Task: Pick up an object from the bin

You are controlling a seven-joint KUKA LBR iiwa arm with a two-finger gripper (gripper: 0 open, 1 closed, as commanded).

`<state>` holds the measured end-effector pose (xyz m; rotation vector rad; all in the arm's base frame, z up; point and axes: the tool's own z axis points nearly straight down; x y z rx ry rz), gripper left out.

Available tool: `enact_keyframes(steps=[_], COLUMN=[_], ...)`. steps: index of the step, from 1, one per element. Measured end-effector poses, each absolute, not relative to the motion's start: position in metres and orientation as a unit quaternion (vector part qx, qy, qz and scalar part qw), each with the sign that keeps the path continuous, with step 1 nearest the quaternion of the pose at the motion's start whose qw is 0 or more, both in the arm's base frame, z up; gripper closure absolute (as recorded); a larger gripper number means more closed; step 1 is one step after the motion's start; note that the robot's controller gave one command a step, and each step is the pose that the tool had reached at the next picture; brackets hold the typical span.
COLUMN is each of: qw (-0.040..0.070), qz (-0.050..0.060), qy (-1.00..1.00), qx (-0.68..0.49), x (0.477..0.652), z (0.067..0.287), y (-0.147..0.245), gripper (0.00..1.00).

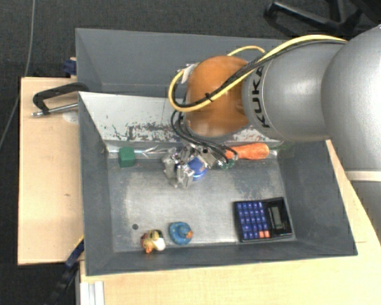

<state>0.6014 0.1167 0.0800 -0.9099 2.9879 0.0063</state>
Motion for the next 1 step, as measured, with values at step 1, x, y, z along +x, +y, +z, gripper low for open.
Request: enact_keyframes(steps=[1], qw=[0.010], qz=[0.002], qy=[0.957], qx=[-0.291], x=[0.6018], z=[0.0837], y=[0.1168], gripper=[1.00])
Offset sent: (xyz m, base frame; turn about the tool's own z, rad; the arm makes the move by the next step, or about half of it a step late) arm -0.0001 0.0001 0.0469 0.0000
